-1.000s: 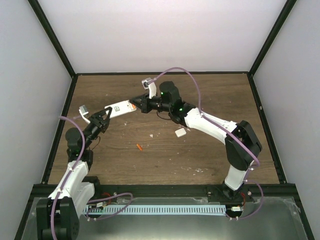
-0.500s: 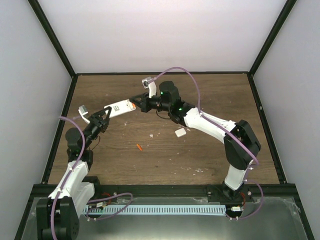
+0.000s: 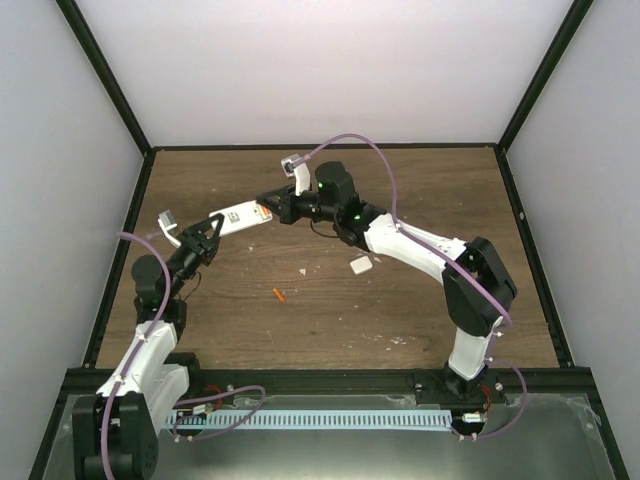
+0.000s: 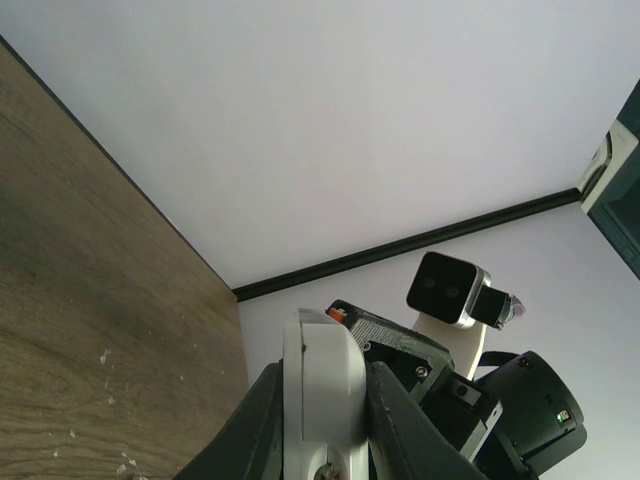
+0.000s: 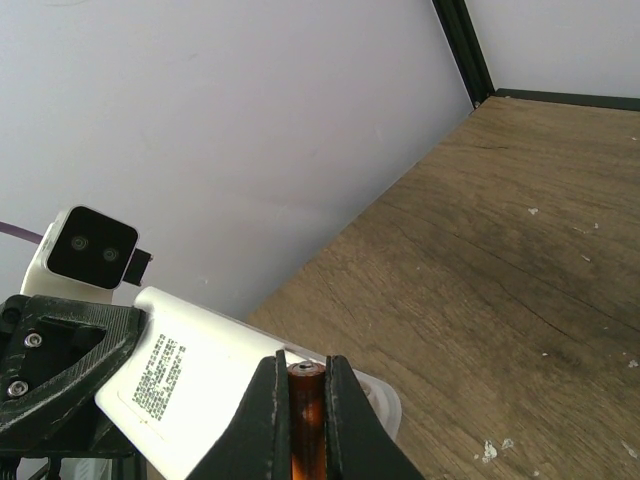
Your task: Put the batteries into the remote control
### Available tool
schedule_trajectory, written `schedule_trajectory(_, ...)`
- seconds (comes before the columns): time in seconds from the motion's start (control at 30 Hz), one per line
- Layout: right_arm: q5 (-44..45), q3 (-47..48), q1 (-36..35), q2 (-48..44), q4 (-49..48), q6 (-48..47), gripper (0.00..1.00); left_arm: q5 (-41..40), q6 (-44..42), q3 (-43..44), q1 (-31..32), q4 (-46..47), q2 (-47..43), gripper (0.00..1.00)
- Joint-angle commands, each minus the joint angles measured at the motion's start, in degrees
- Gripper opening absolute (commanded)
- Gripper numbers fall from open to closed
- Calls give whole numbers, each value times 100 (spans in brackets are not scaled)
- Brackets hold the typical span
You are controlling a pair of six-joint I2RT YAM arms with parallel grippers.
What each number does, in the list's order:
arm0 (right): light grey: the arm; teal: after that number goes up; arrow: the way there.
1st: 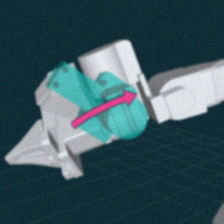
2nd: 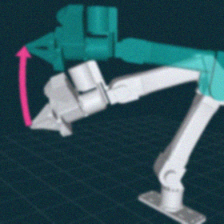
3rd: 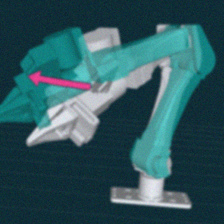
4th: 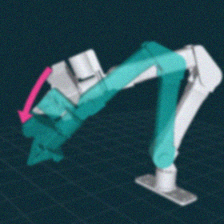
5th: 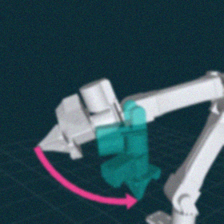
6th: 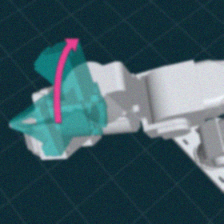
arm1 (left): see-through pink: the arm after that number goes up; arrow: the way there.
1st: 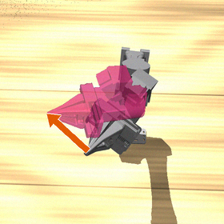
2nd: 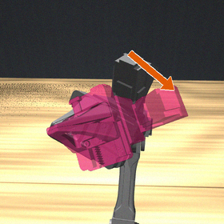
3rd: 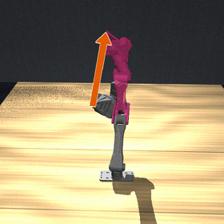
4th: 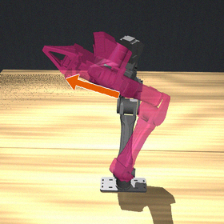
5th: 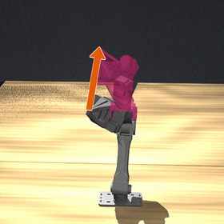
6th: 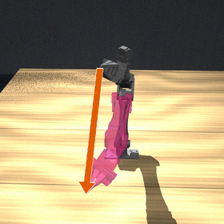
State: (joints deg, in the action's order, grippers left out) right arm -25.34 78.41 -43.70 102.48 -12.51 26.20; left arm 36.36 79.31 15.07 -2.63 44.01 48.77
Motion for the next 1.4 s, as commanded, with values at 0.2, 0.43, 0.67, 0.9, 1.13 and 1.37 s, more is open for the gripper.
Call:
schedule_trajectory(0.2,130,-56,-15,-120,149,-70,1,-80,-50,41,17,311,-22,0)
schedule_trajectory(0.43,144,-217,-20,-206,201,-5,1,-144,-103,44,17,351,-8,0)
schedule_trajectory(0.67,161,-247,-40,-233,240,32,2,-180,-127,16,17,353,-6,0)
schedule_trajectory(0.9,185,-225,-42,-224,241,16,6,-173,-117,-11,17,364,-17,0)
schedule_trajectory(1.13,175,-146,-39,-202,255,-58,9,-168,-117,-17,17,356,-26,0)
schedule_trajectory(1.37,50,14,-42,-128,282,-109,12,-164,-126,-29,16,341,-30,0)
